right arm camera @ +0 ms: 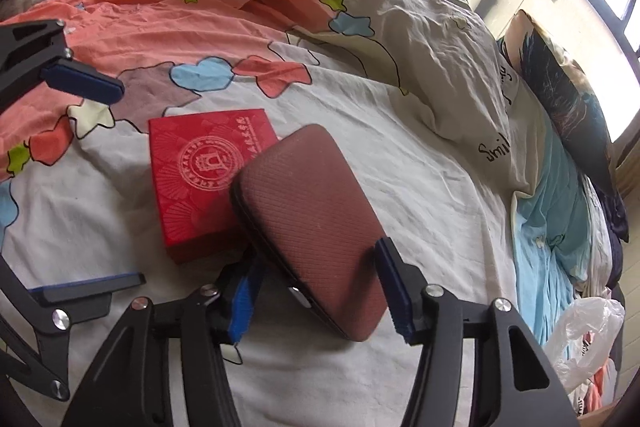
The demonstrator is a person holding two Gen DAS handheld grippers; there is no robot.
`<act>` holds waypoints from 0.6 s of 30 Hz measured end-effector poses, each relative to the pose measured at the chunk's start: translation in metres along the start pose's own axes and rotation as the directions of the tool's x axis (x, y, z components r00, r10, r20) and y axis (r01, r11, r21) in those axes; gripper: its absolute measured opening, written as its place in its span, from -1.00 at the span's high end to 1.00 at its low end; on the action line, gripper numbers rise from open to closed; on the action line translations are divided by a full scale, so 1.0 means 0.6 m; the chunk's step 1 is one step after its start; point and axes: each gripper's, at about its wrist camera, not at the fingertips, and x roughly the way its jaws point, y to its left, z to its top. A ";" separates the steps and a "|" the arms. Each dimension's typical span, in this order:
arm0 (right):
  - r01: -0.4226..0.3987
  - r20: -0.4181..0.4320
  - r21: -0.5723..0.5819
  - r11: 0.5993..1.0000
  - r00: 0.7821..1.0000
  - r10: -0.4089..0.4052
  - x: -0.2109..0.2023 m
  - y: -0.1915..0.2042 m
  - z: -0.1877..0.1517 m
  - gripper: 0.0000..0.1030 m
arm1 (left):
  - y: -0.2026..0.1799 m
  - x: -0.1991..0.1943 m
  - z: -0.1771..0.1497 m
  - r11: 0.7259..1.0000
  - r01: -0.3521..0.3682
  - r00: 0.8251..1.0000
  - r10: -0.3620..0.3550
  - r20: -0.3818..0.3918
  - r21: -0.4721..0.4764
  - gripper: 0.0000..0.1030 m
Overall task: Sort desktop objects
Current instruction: 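Grasp the maroon case with the right gripper while the left grasps the red box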
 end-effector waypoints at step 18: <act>-0.027 0.052 0.166 0.986 0.998 0.019 -0.038 -0.052 -0.012 0.63 | 0.000 0.025 0.020 0.998 -0.038 0.999 0.039 0.006 -0.056 -1.00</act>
